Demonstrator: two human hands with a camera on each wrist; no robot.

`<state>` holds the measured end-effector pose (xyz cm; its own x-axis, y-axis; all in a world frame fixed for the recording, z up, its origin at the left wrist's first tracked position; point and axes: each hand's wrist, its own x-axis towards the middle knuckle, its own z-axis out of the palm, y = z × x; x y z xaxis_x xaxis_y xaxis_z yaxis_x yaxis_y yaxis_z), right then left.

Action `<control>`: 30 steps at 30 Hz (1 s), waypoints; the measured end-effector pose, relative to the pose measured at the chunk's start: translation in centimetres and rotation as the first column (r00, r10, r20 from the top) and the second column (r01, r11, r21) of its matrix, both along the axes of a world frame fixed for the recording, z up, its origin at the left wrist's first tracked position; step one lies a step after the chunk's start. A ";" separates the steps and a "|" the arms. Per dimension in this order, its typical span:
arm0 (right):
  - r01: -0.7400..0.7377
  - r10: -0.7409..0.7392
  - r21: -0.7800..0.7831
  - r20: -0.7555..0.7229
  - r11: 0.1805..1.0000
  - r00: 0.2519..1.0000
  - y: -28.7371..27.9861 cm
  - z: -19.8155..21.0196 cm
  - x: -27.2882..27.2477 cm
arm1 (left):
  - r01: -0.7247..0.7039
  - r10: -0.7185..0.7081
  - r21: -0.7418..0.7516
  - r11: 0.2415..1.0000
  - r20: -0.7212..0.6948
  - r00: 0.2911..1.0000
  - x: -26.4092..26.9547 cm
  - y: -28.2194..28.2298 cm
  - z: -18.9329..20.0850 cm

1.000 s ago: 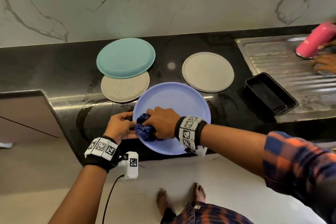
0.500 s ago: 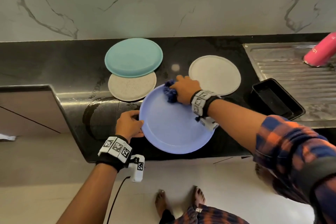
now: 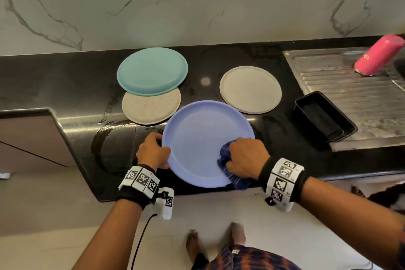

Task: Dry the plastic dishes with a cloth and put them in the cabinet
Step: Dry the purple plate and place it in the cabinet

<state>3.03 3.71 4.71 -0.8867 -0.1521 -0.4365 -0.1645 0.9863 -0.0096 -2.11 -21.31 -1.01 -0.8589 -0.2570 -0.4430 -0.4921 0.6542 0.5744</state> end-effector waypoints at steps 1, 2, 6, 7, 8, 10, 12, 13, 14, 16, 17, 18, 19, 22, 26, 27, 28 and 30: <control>-0.021 0.022 -0.043 0.027 0.999 0.999 -0.8 0.2 0.6 | -0.014 0.014 0.017 1.000 0.002 1.000 0.0 0.0 0.0; -0.046 0.050 -0.084 0.054 0.995 0.997 -1.8 0.3 1.1 | -0.028 0.028 0.027 0.999 0.005 1.000 0.0 0.1 0.1; -0.083 0.112 -0.245 0.107 0.966 0.988 -5.4 -0.4 1.6 | -0.006 0.006 0.015 1.000 -0.020 1.000 0.2 0.1 0.0; -0.051 0.091 -0.307 0.116 0.950 0.989 -5.9 -0.6 1.1 | -0.002 0.003 0.014 1.000 -0.025 1.000 0.3 0.1 0.1; -0.007 0.060 -0.372 0.132 0.928 0.989 -6.1 -0.7 0.5 | 0.001 -0.001 0.014 1.000 -0.031 1.000 0.3 0.0 0.0; 0.093 -0.011 -0.472 0.174 0.877 0.985 -5.8 -0.6 -0.8 | -0.002 0.003 0.032 0.999 -0.029 1.000 0.4 0.0 -0.1; 0.169 -0.101 -0.538 0.155 0.826 0.983 -4.2 -0.5 -1.9 | -0.009 0.011 0.050 0.999 -0.035 0.999 0.5 0.1 0.0; 0.192 -0.146 -0.570 0.126 0.799 0.981 -3.0 -0.3 -2.3 | -0.012 0.014 0.049 0.999 -0.035 0.999 0.4 0.2 0.0; 0.210 -0.190 -0.595 0.097 0.776 0.977 -1.6 0.0 -2.7 | -0.013 0.015 0.050 0.999 -0.037 0.999 0.4 0.2 0.0; 0.253 -0.289 -0.611 0.041 0.750 0.956 2.3 0.8 -3.4 | -0.003 0.004 0.031 1.000 -0.038 0.999 0.5 0.3 -0.1; 0.272 -0.344 -0.607 -0.002 0.747 0.939 4.6 1.3 -3.8 | -0.003 0.004 0.015 1.000 -0.048 0.999 0.6 0.4 0.0; 0.282 -0.395 -0.604 -0.059 0.745 0.917 7.1 1.9 -4.2 | 0.000 -0.001 -0.006 1.000 -0.060 0.998 0.6 0.5 -0.1; 0.288 -0.441 -0.609 -0.115 0.740 0.890 9.6 2.2 -4.5 | 0.008 -0.010 -0.036 0.999 -0.064 0.998 0.6 0.5 -0.3; 0.296 -0.514 -0.592 -0.239 0.750 0.824 16.9 3.7 -5.1 | 0.050 -0.056 -0.106 0.993 -0.061 0.997 1.0 0.8 -0.7; 0.403 -0.576 -0.474 -0.307 0.783 0.758 24.5 4.4 -5.8 | 0.054 -0.061 -0.086 0.995 -0.086 0.994 1.4 0.9 -0.7; 0.429 -0.580 -0.440 -0.301 0.789 0.757 25.8 4.3 -6.0 | 0.045 -0.052 -0.075 0.996 -0.095 0.994 1.4 0.9 -0.6; 0.450 -0.578 -0.404 -0.288 0.797 0.764 26.7 3.9 -6.2 | 0.036 -0.042 -0.059 0.998 -0.110 0.993 1.3 0.8 -0.5; 0.490 -0.578 -0.339 -0.246 0.803 0.778 27.8 2.8 -6.5 | 0.017 -0.018 -0.014 1.000 -0.145 0.989 1.1 0.6 -0.3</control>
